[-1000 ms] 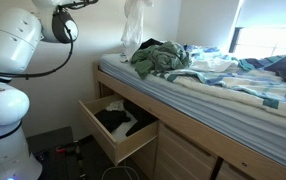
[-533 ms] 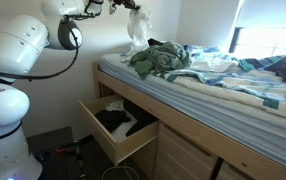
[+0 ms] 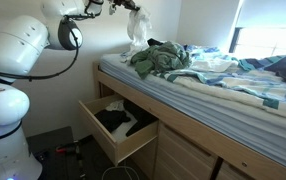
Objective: Remove the white cloth from the drawer and put it on the bed
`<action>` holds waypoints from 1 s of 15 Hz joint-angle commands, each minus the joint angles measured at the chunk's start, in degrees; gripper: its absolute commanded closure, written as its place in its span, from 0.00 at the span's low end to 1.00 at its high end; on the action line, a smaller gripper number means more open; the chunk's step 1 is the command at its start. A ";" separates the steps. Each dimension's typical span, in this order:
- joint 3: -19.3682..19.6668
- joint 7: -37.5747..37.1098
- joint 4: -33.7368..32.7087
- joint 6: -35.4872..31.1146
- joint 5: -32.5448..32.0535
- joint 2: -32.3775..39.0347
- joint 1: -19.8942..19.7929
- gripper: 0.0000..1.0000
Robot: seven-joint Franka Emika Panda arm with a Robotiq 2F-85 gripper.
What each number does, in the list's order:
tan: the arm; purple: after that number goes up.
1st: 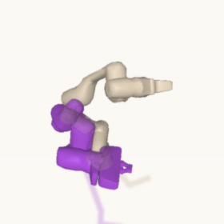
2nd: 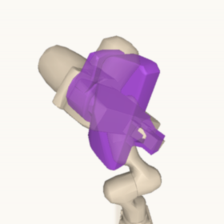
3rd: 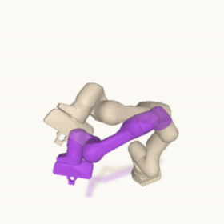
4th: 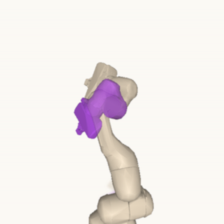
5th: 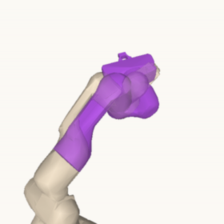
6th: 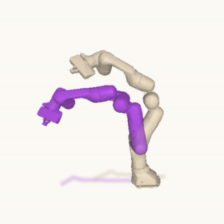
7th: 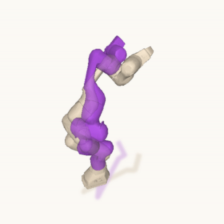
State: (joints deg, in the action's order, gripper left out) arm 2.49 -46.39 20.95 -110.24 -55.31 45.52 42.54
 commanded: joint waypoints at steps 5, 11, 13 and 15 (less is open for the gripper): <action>1.45 1.40 -1.46 0.42 16.38 7.29 -0.71 0.99; 3.20 5.07 -0.60 5.93 28.73 10.04 -0.61 0.99; 3.80 6.66 -0.66 8.40 31.41 10.13 -0.68 0.99; 3.91 8.63 -0.47 10.25 33.36 9.78 -0.78 0.99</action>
State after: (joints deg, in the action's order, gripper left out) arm 5.22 -40.92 21.29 -103.30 -25.25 55.59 41.74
